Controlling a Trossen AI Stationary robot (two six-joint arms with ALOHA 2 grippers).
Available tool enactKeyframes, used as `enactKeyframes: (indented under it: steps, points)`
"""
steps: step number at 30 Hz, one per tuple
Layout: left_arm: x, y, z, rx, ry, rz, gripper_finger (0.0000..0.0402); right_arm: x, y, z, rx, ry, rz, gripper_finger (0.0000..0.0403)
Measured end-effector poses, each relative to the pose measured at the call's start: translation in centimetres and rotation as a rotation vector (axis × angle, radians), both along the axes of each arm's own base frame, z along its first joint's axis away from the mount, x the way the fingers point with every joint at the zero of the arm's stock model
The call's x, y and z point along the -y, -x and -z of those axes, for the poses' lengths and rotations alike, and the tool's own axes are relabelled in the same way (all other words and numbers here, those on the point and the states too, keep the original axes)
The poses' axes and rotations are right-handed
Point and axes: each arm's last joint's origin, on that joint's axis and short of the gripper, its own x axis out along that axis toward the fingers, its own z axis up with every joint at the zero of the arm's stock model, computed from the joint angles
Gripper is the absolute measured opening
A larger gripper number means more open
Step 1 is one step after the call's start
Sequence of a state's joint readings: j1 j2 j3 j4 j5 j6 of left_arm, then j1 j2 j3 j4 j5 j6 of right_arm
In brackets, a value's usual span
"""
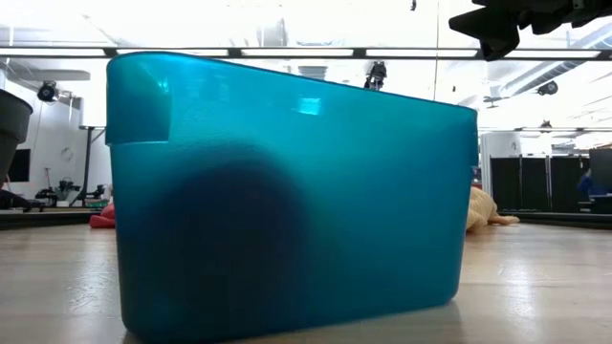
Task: Pick and placing Produce into tupperware
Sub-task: Put the eggplant into the bin
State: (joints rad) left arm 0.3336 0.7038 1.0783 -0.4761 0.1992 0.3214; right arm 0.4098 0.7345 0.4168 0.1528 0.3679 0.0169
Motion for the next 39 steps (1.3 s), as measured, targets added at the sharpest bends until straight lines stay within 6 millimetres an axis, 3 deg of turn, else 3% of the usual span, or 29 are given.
enactKeyframes:
  steps: [6,12,17,30,39]
  points:
    - [0.5,2.5,3.7,0.250,-0.002,-0.135,0.0000,0.0,0.0,0.0,0.001,0.002,0.000,0.0215]
    - [1.0,5.0,7.3,0.332,0.020,-0.232,0.0000,0.0,0.0,-0.1,0.010,-0.002,0.001,0.0215]
    - [1.1,5.5,9.8,0.336,0.028,-0.255,0.0000,0.0,0.0,-0.1,0.011,-0.004,0.003,0.0215]
    - [0.5,3.8,16.4,0.257,0.083,-0.273,0.0000,0.0,0.0,-0.1,0.011,-0.006,0.003,0.0215]
    - [0.7,2.4,19.1,0.228,0.142,-0.096,0.0000,0.0,0.0,-0.1,0.012,-0.006,0.004,0.0215]
